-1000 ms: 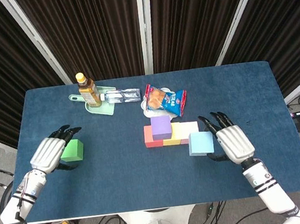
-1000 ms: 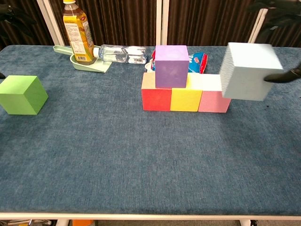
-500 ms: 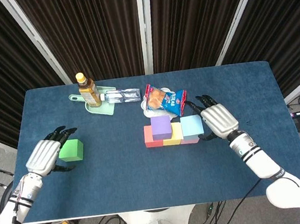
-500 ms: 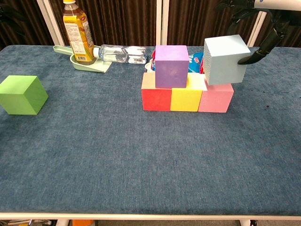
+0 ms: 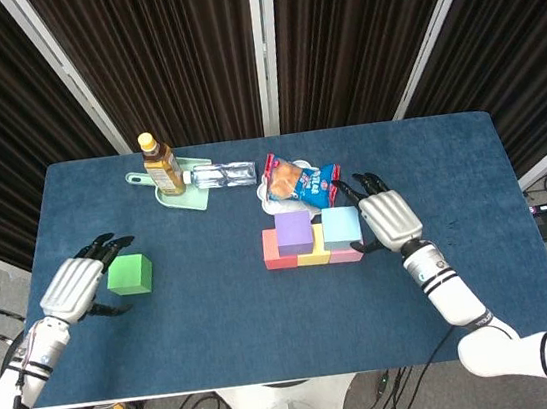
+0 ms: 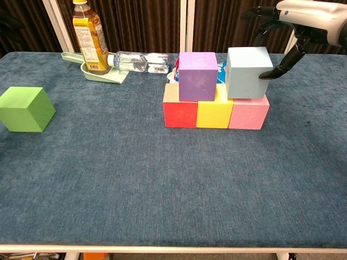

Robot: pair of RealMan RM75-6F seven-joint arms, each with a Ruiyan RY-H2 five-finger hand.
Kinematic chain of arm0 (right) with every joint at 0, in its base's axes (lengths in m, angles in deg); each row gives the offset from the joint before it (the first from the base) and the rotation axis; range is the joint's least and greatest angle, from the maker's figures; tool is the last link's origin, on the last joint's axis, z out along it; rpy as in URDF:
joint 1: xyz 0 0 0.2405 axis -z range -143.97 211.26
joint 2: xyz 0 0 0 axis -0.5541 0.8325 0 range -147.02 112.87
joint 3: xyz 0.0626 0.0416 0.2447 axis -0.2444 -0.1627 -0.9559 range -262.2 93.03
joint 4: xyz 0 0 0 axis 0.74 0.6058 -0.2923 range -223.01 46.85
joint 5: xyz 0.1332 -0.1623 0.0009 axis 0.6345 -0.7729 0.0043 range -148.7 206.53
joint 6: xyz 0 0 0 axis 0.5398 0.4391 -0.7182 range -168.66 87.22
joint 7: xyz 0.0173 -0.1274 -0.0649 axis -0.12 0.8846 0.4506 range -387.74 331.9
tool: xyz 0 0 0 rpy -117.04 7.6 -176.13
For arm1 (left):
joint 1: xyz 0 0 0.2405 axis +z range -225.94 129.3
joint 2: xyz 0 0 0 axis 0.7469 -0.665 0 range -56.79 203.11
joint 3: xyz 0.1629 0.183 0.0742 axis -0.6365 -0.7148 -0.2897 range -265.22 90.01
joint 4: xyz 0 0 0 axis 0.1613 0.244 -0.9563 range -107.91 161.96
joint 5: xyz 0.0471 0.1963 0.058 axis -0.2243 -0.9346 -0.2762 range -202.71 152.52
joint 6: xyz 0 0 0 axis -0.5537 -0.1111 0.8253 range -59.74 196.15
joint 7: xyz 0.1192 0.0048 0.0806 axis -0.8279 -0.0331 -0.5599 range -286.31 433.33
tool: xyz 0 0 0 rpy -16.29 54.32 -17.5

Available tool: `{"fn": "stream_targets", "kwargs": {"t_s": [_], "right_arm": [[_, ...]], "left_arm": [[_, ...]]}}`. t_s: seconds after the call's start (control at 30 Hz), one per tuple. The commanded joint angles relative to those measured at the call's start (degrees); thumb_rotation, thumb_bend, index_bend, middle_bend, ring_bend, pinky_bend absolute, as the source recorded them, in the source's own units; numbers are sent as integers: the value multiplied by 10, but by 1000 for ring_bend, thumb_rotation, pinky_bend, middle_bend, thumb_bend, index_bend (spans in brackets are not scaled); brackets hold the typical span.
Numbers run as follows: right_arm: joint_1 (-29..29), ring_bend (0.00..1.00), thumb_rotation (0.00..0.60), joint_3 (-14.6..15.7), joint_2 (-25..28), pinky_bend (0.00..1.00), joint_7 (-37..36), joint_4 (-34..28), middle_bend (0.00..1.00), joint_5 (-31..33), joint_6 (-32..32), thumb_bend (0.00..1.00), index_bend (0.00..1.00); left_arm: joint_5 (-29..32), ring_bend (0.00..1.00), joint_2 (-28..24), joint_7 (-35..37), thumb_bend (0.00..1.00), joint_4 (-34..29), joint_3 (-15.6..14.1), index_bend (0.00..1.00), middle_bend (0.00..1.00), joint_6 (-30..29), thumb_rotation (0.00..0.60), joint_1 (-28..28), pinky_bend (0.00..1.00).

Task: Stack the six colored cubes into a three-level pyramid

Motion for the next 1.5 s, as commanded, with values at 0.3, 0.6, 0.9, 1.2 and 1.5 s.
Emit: {"fn": "stream_targets", "kwargs": {"t_s": [0.3, 0.6, 0.9, 1.2, 1.5], "right_arm": [[-15, 27, 600, 3, -2, 0, -45, 21, 451, -19, -32, 171, 0], [-20, 28, 600, 9, -2, 0, -58, 33, 450, -34, -35, 172, 0], [-23, 28, 600, 14, -8, 0, -51, 37, 448, -37, -27, 171, 0], [-23, 27, 600, 15, -14, 0, -49, 38, 447, -33, -19, 171, 0], [-21, 28, 600, 17, -24, 0, -56, 46, 447, -30, -15, 172, 0]], "left_arm": [[-9, 58, 1, 8, 0, 8, 0, 106, 154, -7, 600, 7, 206], [-7, 58, 6, -3, 0, 10, 1, 106, 154, 4, 600, 3, 206], [-4, 58, 13, -14, 0, 12, -2, 106, 154, 13, 600, 2, 205], [-5, 58, 14, -16, 0, 12, -3, 106, 154, 15, 600, 3, 206], [2, 58, 13, -19, 0, 9, 0, 106, 154, 21, 600, 0, 206]]}}
